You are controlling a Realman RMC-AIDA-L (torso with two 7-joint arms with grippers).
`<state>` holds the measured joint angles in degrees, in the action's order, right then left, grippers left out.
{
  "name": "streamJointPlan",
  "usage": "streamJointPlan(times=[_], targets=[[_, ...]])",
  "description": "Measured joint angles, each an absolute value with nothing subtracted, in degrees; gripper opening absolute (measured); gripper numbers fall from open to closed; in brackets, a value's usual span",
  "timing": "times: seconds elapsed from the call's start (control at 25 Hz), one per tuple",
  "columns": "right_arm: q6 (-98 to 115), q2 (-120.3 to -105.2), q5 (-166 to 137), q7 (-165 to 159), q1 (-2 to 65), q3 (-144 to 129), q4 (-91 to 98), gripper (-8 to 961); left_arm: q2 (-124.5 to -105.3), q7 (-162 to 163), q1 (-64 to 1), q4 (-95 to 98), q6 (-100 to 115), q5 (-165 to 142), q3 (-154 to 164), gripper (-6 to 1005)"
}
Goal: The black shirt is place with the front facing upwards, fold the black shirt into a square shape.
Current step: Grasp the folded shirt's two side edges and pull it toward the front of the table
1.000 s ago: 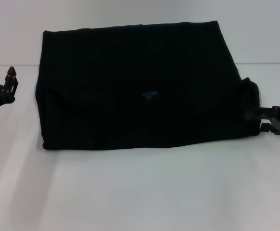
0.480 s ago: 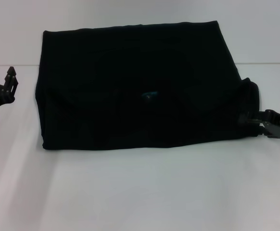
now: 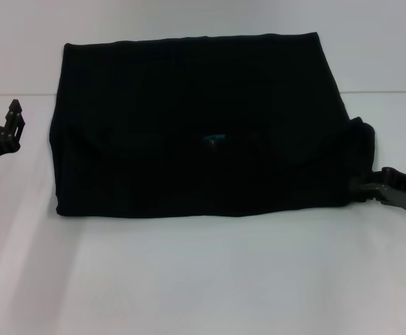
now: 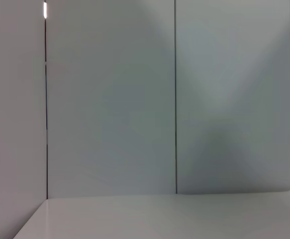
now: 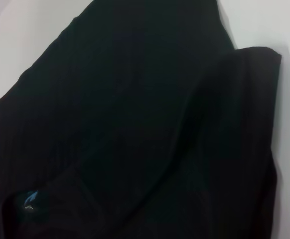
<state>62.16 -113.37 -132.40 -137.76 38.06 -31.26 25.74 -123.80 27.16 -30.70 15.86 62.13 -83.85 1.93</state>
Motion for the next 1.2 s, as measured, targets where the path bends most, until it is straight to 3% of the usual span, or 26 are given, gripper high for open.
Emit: streamJointPlan(times=[0.08,0.28,0.52,0.88,1.04,1.2], targets=[[62.3,-113.37,-132.3,-137.8,37.9,-31.3,25.7,394,-123.82,27.2,-30.6,15.8,62.1,-83.8,1.9,527],[62.5,-113.34,-132.2,-137.8,37.7,-31.3,25.7,183,-123.84,27.2,-30.5,15.8,61.9,-83.8,2.0,531],[62.7,-113.16,-132.1,-137.8,37.3,-31.0,25.7,56,-123.84,27.3,-30.8,15.7,61.3,-83.8,2.1,535],[63.7,-112.81,-131.9,-137.7,36.6,-30.4,26.2,55,-123.89,33.0,-30.3,18.0,58.6,-85.0,6.1,542],[66.1,-112.27,-131.2,-137.5,36.1,-29.6,26.9,55,-123.79,55.0,-27.0,29.1,57.7,-93.6,15.7,545],[67.0,-112.09,-129.5,-136.1,35.4,-29.6,27.3,55,-122.12,83.4,-24.6,40.9,65.5,-109.1,20.1,548]])
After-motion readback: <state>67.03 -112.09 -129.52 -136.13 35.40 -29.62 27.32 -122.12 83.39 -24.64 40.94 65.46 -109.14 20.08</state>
